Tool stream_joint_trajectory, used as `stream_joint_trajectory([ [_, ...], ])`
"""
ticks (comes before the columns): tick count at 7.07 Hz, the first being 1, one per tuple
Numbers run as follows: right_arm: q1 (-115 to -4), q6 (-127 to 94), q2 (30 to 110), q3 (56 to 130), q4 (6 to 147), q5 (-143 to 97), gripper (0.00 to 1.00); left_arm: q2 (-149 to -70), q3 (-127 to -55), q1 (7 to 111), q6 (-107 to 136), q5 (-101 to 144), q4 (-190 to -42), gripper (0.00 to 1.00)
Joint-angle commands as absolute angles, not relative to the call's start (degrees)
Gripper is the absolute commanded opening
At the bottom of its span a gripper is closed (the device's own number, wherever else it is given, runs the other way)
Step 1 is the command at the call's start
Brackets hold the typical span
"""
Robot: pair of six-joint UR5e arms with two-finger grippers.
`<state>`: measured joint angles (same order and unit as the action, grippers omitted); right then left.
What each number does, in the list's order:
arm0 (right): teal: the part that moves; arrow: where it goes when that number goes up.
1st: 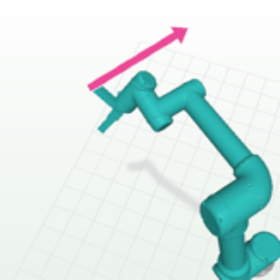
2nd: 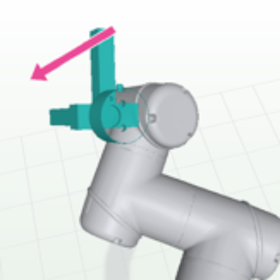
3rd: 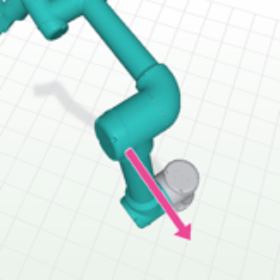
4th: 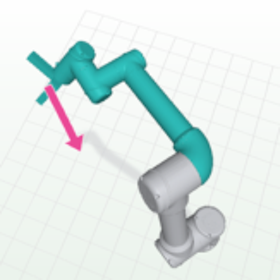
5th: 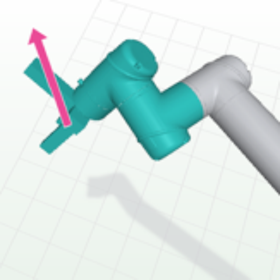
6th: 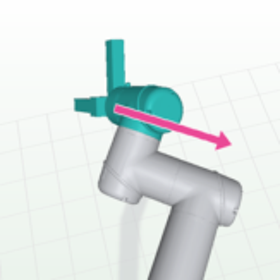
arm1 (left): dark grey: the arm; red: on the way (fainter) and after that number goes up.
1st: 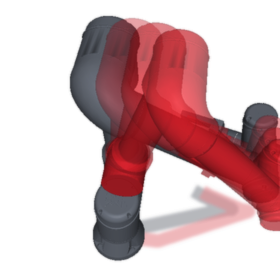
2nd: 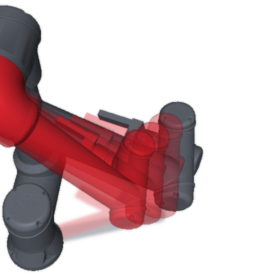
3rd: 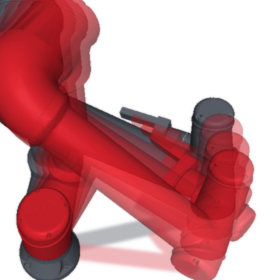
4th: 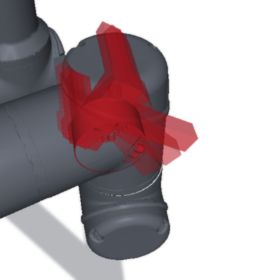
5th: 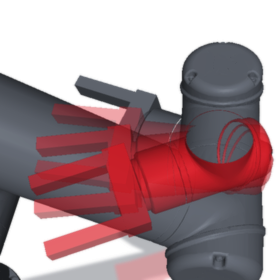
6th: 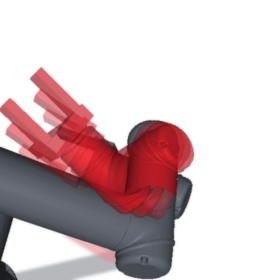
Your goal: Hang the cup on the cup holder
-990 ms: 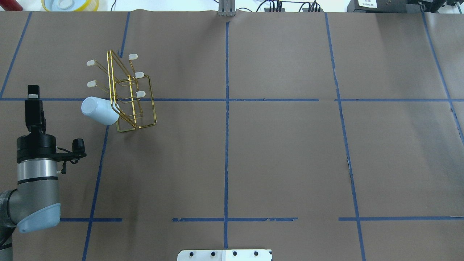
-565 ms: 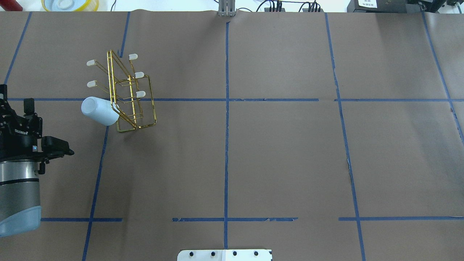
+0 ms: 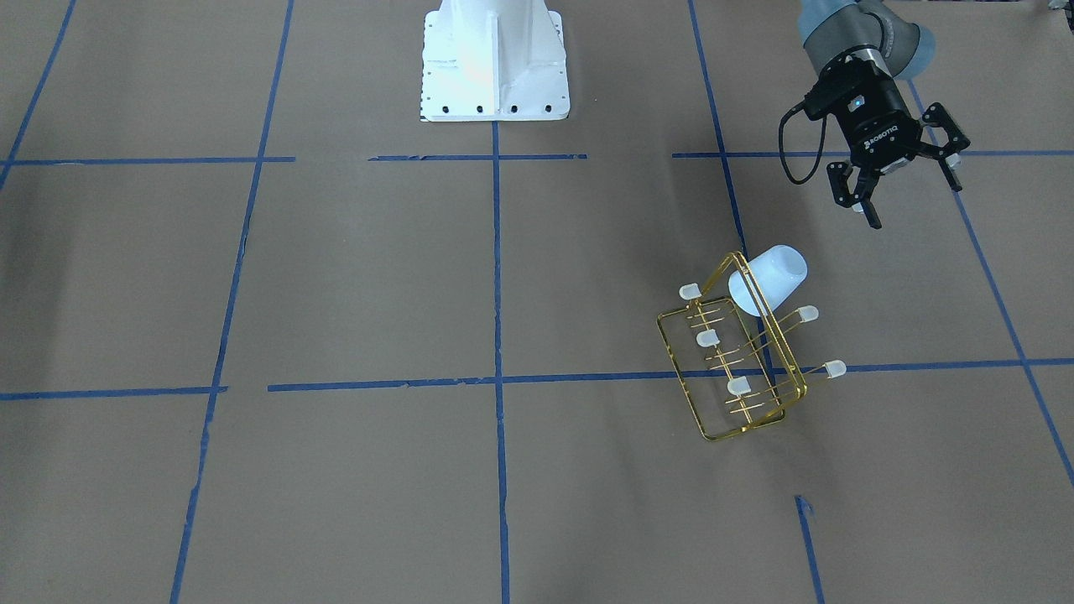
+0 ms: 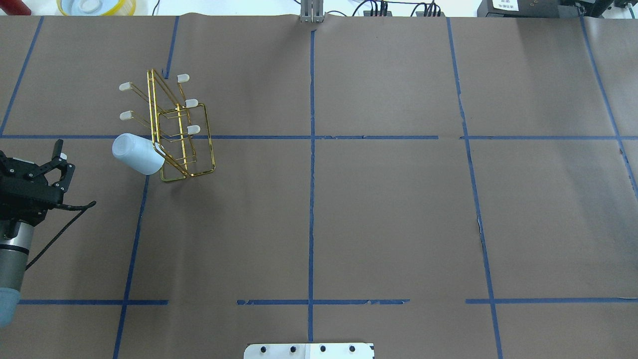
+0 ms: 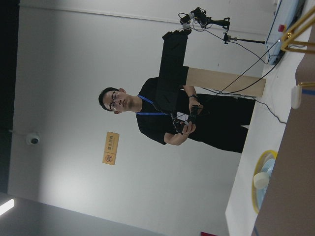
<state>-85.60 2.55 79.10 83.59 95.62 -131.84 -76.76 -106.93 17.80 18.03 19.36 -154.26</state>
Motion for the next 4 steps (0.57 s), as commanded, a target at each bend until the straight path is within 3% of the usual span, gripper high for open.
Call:
stream_joint_trajectory([
  [1, -85.61, 2.55, 79.10, 83.58, 95.62, -131.84, 1.00, -76.12, -106.88, 18.89, 18.54, 30.10, -168.96, 1.00],
  [4, -85.60, 2.55, 79.10, 83.58, 95.62, -131.84, 1.00, -75.94, -106.96, 28.19, 28.61, 48.28, -170.77, 1.00],
])
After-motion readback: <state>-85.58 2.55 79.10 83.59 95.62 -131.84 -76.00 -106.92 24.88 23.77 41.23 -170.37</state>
